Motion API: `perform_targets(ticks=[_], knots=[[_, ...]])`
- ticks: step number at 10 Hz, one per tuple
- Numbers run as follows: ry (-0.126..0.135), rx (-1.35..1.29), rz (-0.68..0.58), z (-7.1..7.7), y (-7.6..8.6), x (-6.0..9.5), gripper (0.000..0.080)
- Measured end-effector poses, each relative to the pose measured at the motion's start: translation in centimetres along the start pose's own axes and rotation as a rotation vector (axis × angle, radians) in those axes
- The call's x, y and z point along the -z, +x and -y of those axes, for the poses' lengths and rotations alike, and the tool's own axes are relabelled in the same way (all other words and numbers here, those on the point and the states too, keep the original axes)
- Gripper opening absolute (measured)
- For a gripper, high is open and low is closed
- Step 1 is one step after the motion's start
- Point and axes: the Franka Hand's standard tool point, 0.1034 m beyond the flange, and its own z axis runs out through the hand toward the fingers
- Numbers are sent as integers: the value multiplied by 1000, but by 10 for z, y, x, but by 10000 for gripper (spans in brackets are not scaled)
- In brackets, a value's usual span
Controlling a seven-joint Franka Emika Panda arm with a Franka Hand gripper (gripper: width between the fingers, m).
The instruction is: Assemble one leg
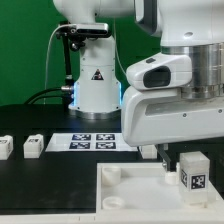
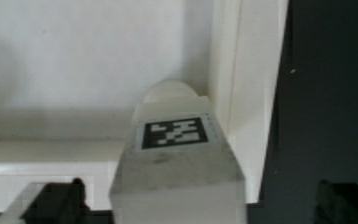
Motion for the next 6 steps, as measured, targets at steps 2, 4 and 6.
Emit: perform_targets(ticks=[2,4,6], knots=[[3,-35,0,0,0,0,451],[4,-141,0,-1,0,0,300],[8,-334,1,-2,0,0,300]])
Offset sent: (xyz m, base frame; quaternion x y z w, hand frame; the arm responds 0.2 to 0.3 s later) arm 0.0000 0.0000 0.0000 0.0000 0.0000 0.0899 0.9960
